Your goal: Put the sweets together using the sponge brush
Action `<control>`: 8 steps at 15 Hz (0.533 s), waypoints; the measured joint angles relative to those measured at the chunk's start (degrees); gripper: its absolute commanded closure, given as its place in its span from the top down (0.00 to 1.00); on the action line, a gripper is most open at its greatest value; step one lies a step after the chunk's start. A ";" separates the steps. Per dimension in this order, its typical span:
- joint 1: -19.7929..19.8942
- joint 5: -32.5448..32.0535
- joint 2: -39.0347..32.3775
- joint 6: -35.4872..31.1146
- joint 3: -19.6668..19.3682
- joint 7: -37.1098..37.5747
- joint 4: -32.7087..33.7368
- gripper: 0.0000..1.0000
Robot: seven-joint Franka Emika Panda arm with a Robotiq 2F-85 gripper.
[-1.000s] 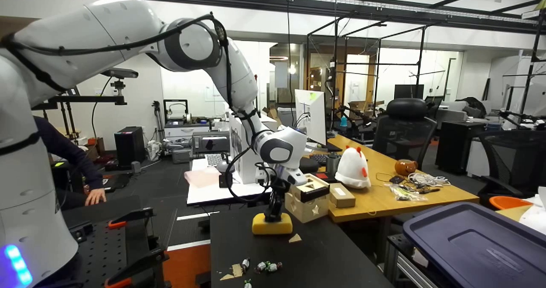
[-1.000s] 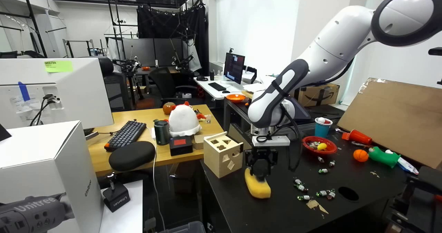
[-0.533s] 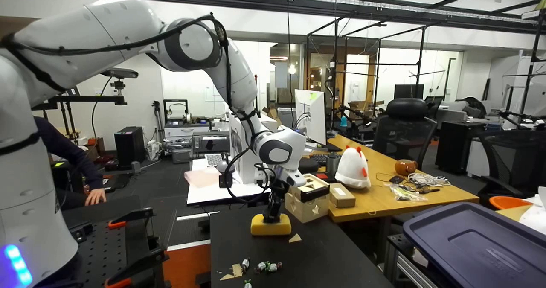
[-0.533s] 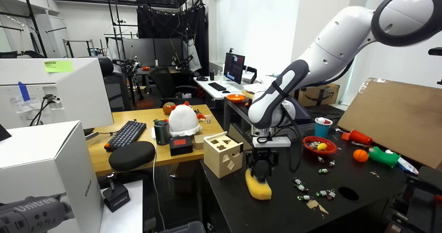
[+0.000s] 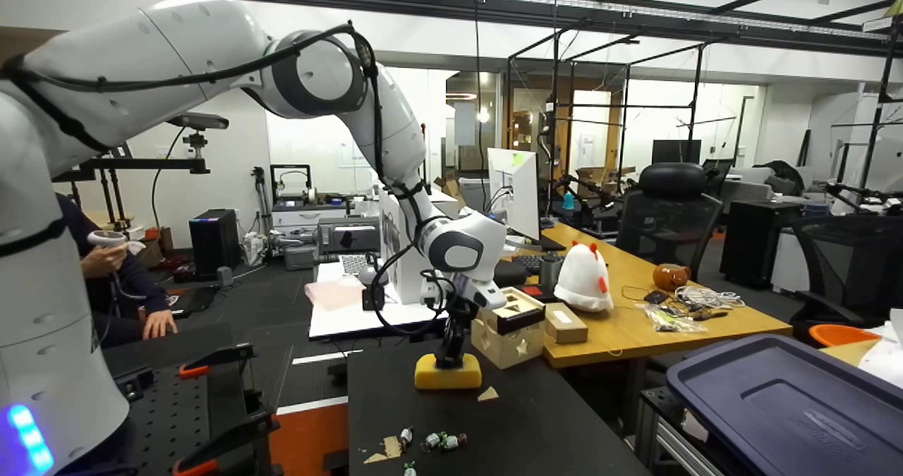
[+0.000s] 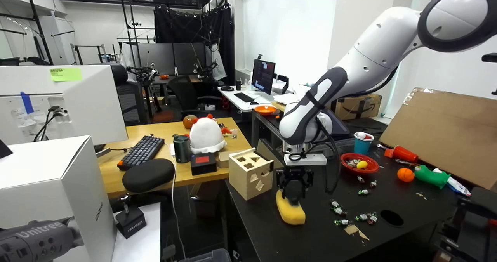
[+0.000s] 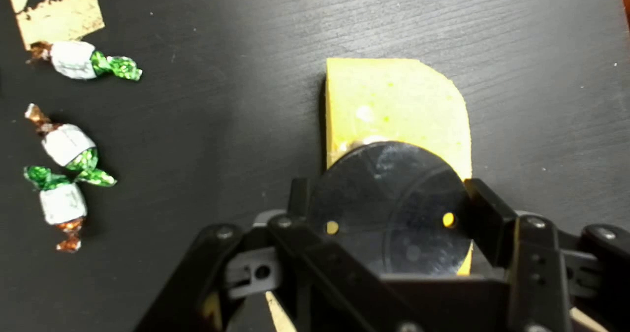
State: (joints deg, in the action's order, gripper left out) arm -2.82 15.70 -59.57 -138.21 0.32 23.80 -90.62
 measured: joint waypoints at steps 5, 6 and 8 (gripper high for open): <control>0.00 0.00 -0.02 0.00 0.00 0.00 0.03 0.52; 0.00 0.00 -0.03 0.00 -0.01 0.00 0.04 0.52; 0.10 0.01 -0.03 0.00 -0.01 0.00 0.03 0.52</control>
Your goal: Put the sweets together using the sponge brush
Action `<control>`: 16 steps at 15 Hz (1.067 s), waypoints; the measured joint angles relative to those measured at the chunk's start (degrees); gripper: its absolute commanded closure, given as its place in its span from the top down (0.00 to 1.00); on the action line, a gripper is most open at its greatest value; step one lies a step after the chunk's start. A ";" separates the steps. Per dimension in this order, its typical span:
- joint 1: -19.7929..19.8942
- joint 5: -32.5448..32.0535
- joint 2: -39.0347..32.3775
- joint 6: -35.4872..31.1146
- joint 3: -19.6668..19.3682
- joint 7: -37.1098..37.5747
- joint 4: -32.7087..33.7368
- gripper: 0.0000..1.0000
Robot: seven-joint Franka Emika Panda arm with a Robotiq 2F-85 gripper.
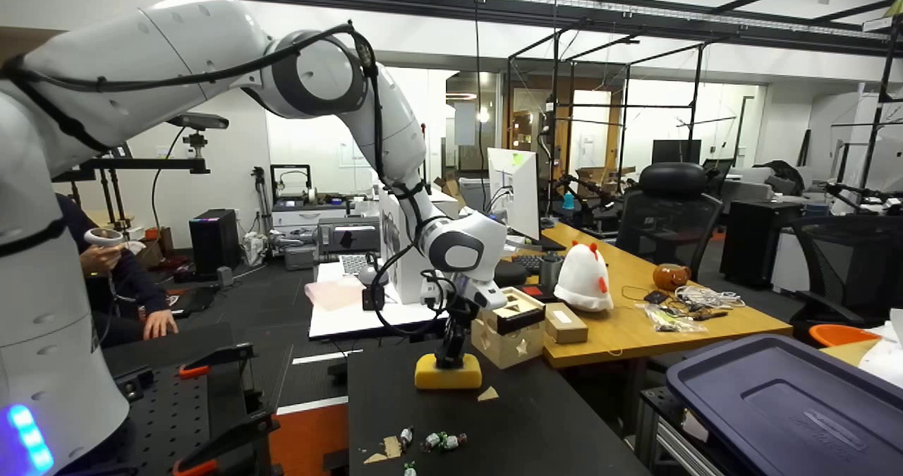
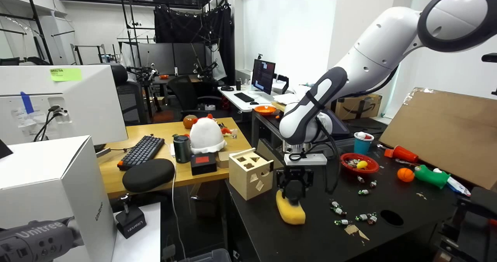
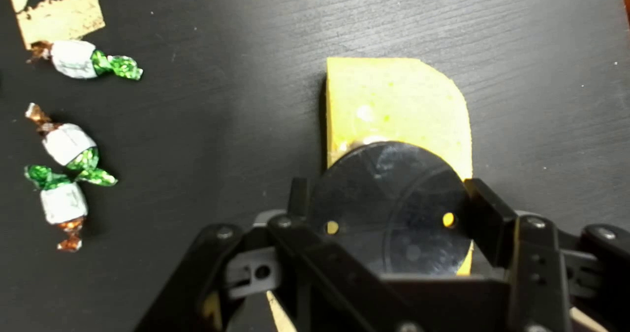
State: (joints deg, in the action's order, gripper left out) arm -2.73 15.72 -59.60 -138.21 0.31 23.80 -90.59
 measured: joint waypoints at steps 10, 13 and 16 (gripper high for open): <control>2.40 2.47 0.12 -0.02 0.84 -0.04 -0.96 0.52; 2.63 2.59 0.50 -0.45 0.84 -0.04 -1.96 0.52; 2.66 2.59 1.31 -1.72 0.84 -0.04 -3.76 0.52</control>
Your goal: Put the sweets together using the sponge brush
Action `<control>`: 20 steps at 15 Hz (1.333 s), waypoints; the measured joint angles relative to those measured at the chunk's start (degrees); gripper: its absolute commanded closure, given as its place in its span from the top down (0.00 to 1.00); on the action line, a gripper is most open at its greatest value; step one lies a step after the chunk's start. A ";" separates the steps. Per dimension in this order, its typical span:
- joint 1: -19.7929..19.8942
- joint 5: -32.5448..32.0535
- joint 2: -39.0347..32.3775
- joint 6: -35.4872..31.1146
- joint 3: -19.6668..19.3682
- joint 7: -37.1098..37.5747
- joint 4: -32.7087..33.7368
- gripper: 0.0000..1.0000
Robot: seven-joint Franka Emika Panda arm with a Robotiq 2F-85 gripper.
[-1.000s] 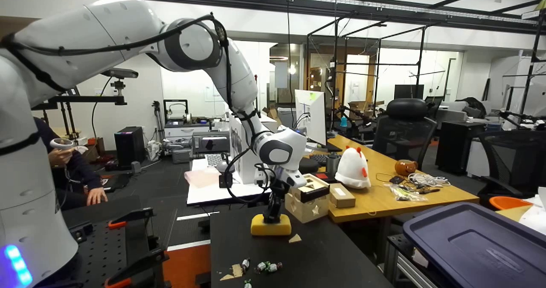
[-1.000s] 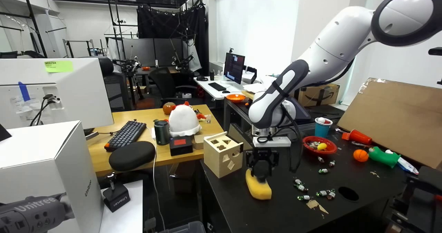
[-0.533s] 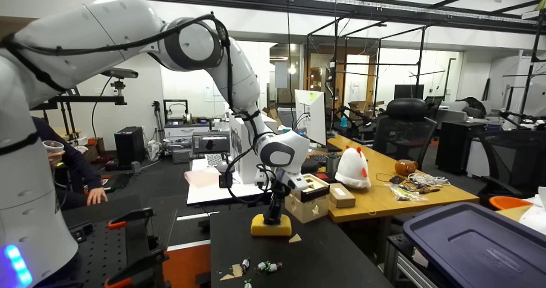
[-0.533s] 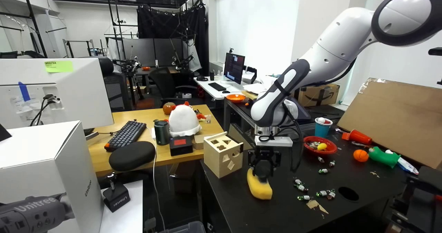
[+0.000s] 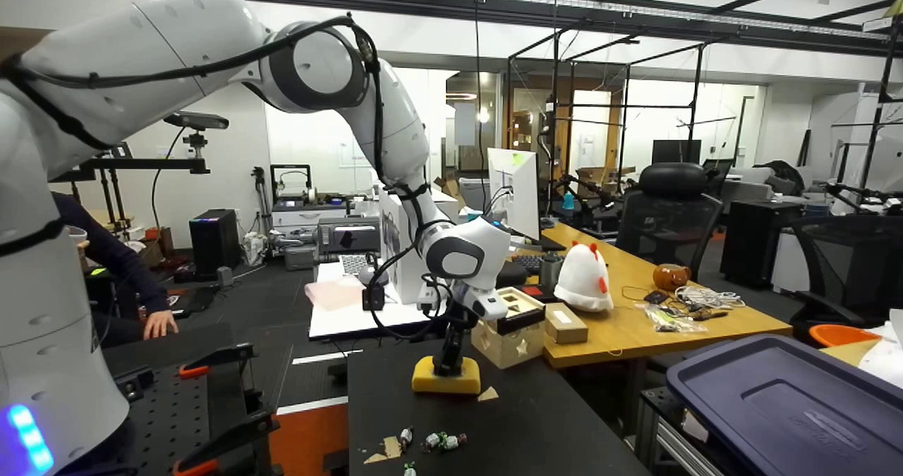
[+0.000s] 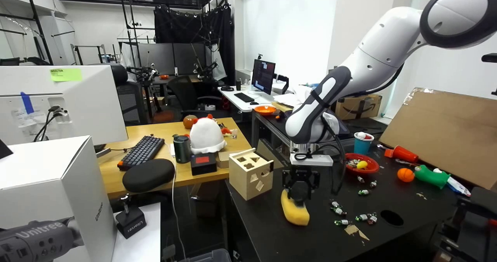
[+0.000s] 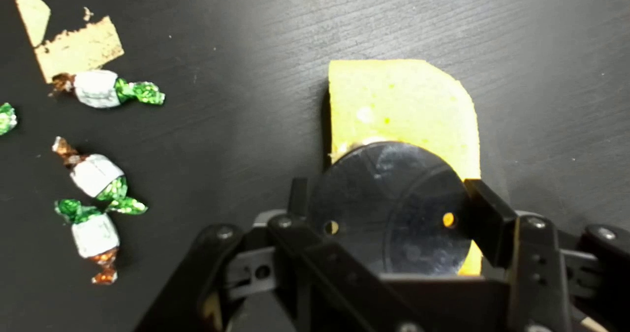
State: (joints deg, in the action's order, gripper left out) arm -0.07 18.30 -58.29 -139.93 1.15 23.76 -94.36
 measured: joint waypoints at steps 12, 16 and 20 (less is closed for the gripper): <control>0.05 -0.01 5.93 -8.50 0.38 -4.80 -13.66 0.52; 0.17 -0.02 6.14 -8.54 -0.63 -4.80 -14.37 0.52; 0.69 -0.02 6.41 -8.35 -1.21 -5.01 -14.94 0.52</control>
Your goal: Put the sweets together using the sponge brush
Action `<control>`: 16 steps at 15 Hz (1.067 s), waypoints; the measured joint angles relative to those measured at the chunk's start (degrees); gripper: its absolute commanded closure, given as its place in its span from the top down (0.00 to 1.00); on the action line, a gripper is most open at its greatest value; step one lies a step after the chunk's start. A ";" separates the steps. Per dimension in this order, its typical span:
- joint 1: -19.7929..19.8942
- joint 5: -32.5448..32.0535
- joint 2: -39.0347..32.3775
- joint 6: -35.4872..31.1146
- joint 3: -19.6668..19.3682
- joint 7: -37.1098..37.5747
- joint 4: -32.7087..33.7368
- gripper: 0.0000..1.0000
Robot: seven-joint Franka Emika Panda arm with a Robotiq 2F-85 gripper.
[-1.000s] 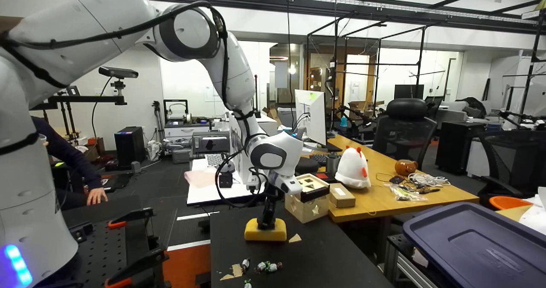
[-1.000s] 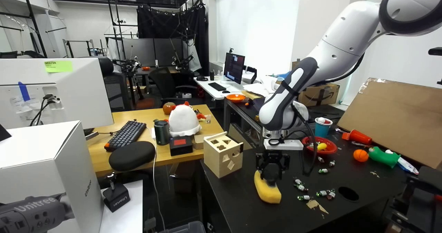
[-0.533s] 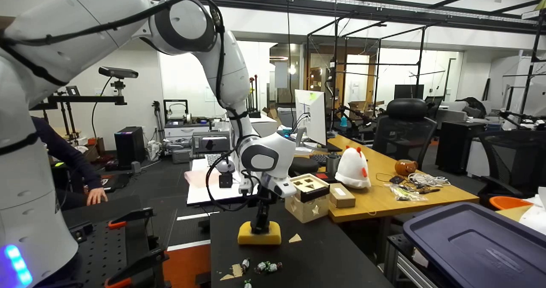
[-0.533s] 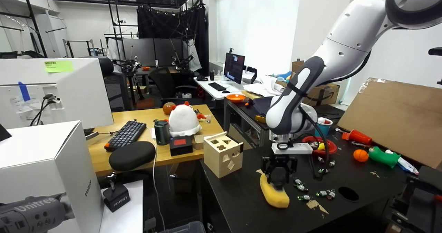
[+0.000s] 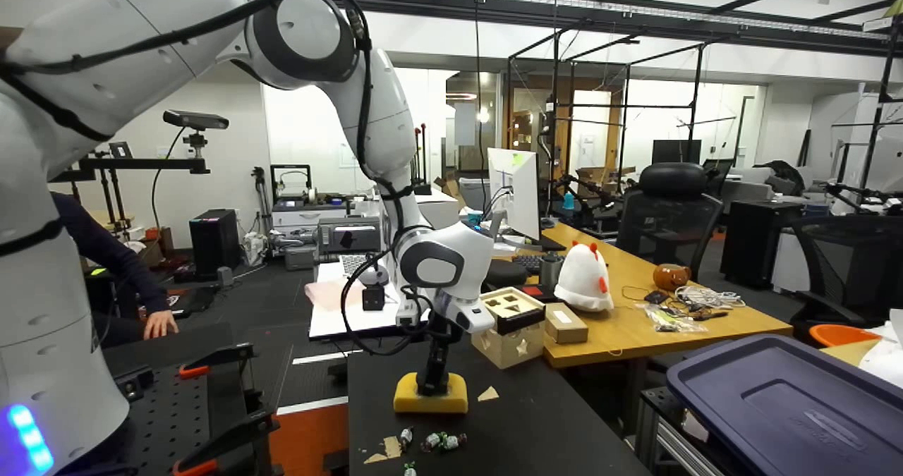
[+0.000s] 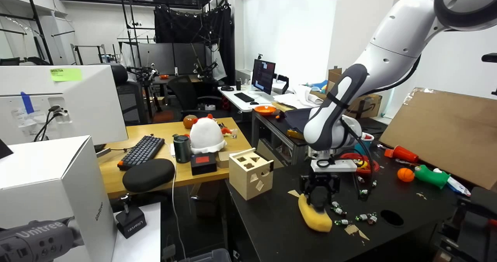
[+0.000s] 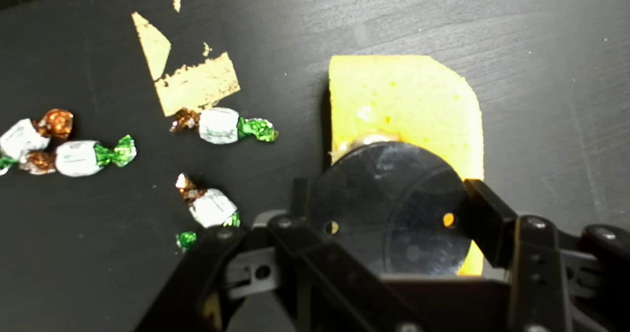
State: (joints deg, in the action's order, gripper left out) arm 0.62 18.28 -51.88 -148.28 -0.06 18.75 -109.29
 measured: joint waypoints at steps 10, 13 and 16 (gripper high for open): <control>1.14 -1.77 1.82 0.03 -1.51 -2.94 -4.52 0.52; 0.69 -4.39 1.88 0.01 -2.64 -2.98 -5.01 0.52; -0.29 -7.21 1.88 -0.13 -3.80 -2.99 -5.28 0.52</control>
State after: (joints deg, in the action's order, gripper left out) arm 0.33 11.07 -49.99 -148.41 -3.85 15.76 -114.57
